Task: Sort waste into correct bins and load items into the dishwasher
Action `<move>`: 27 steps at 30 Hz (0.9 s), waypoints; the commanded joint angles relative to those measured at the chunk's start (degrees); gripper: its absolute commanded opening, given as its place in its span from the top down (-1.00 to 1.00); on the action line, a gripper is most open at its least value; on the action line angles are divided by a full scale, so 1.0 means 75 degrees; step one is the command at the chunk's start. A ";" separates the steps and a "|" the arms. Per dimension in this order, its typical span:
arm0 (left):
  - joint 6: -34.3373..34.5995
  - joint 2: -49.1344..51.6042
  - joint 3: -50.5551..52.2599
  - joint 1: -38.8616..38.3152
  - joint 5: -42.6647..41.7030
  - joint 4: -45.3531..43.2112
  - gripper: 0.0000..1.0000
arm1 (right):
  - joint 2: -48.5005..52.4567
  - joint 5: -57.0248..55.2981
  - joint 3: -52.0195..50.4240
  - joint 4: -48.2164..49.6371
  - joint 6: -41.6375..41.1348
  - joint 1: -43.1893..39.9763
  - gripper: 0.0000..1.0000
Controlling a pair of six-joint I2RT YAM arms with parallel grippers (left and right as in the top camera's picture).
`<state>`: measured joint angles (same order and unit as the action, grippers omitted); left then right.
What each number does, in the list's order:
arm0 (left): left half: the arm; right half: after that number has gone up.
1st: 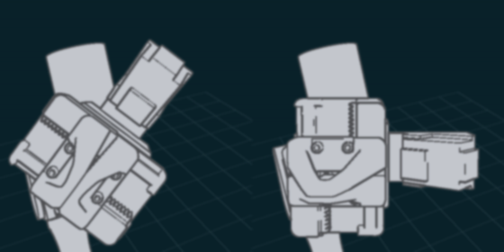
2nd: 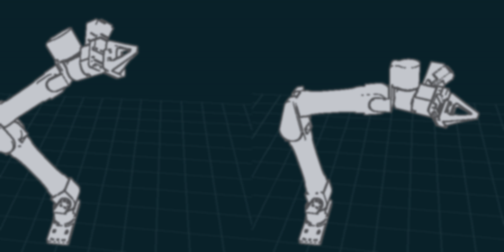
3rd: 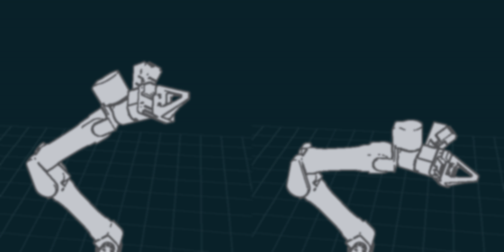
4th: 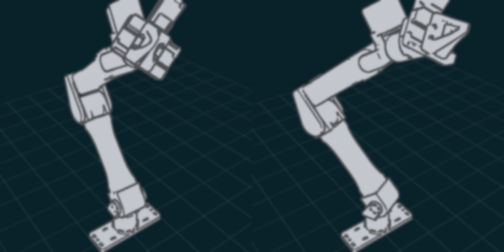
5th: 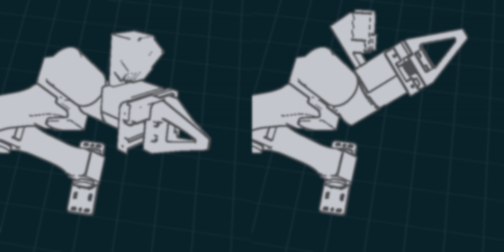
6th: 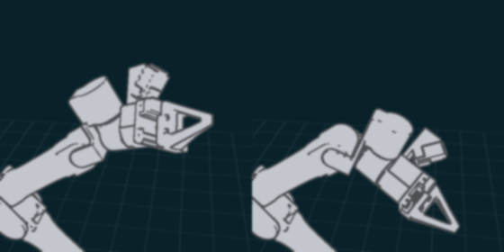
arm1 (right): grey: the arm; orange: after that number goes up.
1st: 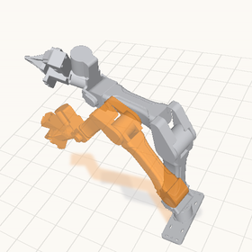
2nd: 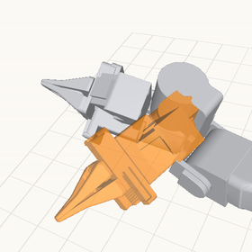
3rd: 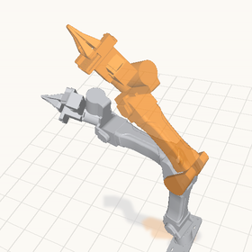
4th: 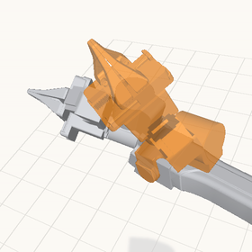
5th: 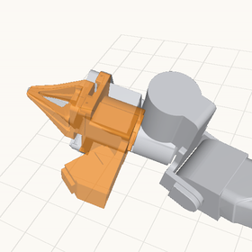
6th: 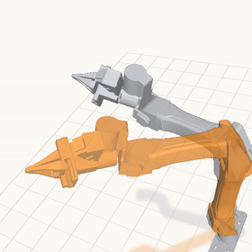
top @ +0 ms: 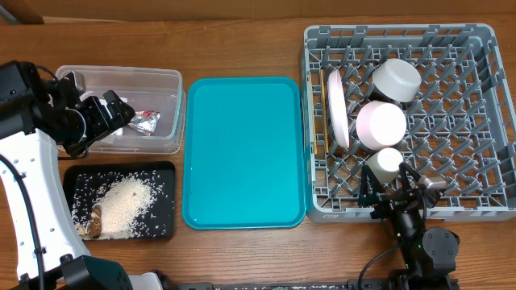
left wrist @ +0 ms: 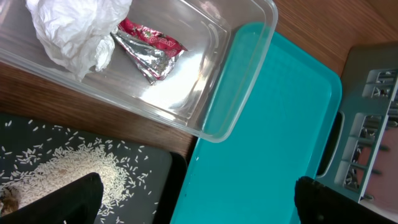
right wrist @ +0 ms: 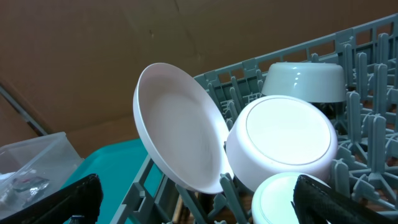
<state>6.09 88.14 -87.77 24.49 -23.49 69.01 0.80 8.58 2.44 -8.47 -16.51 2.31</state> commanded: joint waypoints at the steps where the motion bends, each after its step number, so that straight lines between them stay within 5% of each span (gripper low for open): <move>1: 0.0105 -0.0055 -0.0131 -0.0017 0.0017 -0.0009 -1.00 | -0.0052 -0.0058 -0.0020 0.0047 -0.0032 0.0035 -1.00; 27: 0.0102 -0.0702 -0.0114 -0.0070 0.0219 -0.0032 -1.00 | -0.0052 -0.0058 -0.0020 0.0047 -0.0035 0.0035 -1.00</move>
<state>6.09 87.55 -87.77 24.47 -22.72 69.01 0.80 8.56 2.44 -8.51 -16.49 2.31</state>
